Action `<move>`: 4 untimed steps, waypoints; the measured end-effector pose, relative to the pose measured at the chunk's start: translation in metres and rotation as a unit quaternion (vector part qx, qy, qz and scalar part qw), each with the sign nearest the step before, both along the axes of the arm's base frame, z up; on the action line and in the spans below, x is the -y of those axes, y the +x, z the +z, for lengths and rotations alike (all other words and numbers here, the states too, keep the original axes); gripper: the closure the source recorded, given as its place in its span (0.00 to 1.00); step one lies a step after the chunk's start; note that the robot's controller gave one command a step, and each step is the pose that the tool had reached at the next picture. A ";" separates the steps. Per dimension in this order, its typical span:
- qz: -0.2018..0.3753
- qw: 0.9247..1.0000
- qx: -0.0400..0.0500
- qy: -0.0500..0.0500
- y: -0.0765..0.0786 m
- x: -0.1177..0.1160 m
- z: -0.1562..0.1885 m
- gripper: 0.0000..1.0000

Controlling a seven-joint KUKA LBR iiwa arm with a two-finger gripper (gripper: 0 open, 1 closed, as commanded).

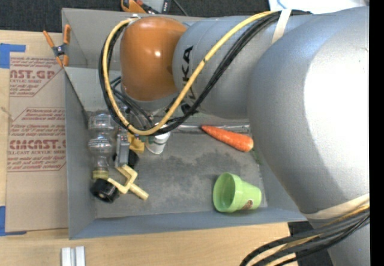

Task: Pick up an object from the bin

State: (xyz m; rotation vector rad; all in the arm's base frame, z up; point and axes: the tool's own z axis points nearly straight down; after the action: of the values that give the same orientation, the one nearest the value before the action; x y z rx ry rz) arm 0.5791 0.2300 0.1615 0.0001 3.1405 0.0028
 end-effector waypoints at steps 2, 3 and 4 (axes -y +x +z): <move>0.073 0.997 -0.001 0.000 -0.017 0.034 -0.081 0.00; 0.092 0.996 0.004 0.001 -0.007 0.045 -0.075 0.00; 0.272 0.962 0.003 -0.002 -0.028 0.042 -0.088 0.00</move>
Offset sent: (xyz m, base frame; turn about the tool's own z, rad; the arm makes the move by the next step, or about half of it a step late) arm -0.0166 -0.0340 -0.0788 -0.1455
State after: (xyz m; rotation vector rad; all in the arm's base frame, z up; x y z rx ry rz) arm 0.5510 0.1882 0.0737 -0.8538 3.0164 -0.0020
